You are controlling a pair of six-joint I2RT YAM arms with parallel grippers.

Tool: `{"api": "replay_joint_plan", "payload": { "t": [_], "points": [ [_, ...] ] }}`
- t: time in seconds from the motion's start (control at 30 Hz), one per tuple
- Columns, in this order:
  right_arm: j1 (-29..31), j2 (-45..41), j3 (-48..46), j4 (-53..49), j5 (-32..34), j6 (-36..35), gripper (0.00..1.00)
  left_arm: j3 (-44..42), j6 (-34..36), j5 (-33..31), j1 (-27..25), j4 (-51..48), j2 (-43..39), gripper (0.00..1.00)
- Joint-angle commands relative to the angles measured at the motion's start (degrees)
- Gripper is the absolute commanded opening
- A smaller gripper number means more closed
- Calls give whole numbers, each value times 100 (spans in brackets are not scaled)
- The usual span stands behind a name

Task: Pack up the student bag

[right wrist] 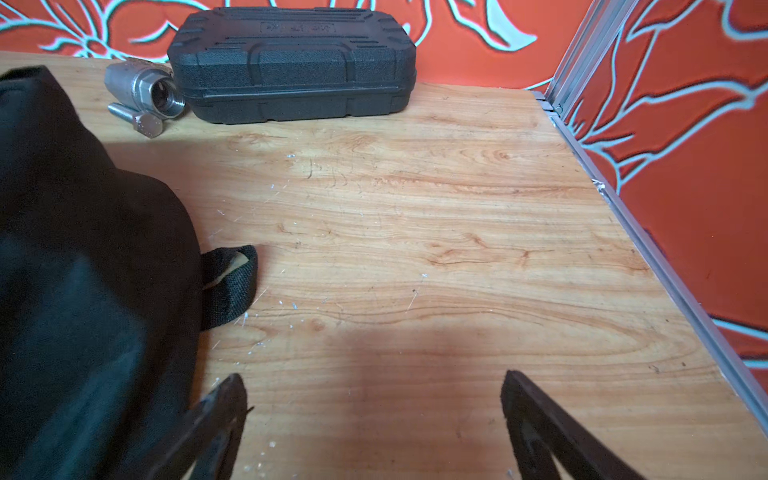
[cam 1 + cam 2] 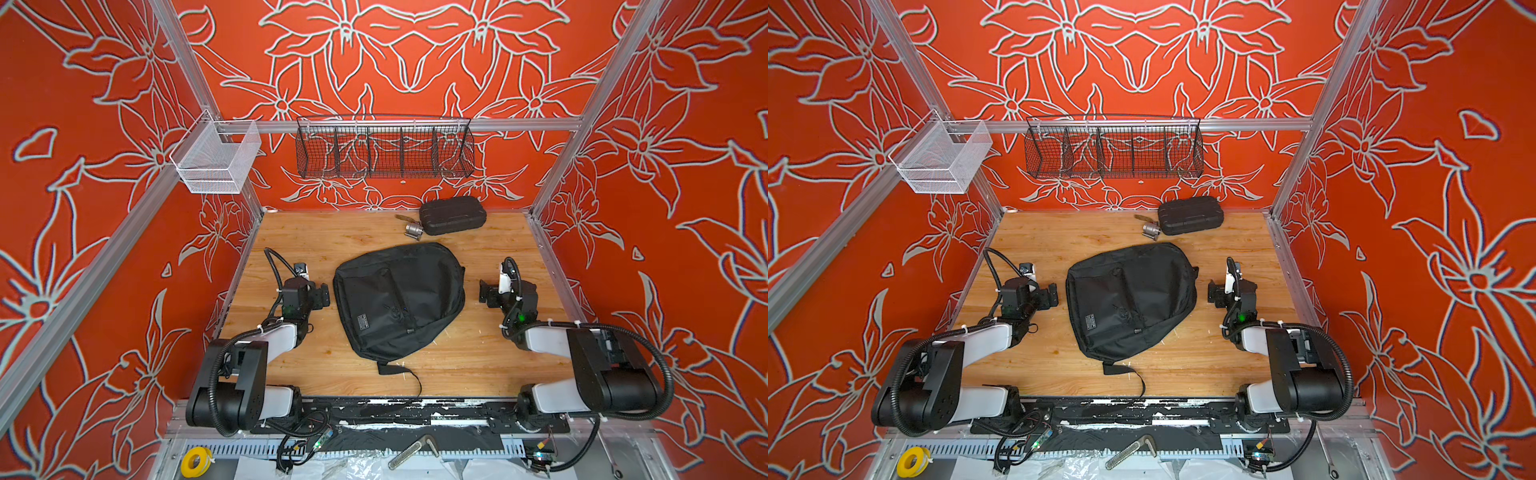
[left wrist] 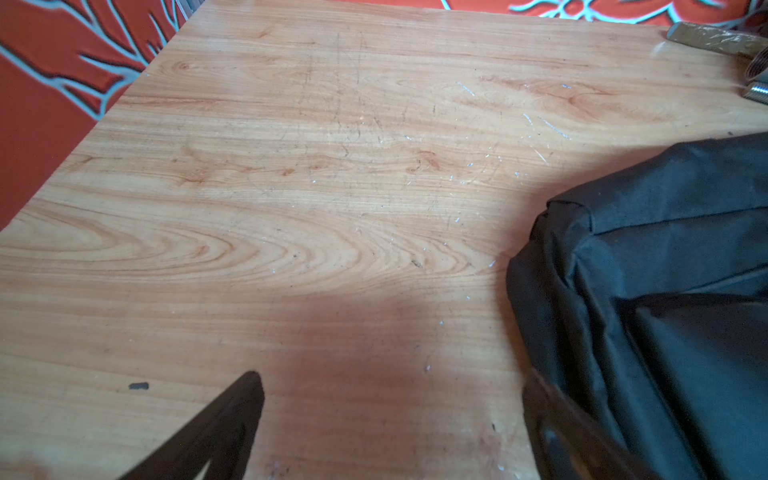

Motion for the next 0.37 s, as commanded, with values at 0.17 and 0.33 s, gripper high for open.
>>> {"api": "replay_joint_plan", "payload": {
  "t": [0.17,0.33],
  "points": [
    [-25,-30,28,104,-184,-127,97,136,-13,87,31,-4,27,97],
    [-24,-48,11,124,-166,-120,97,92,-17,95,28,41,-22,97]
  ]
}}
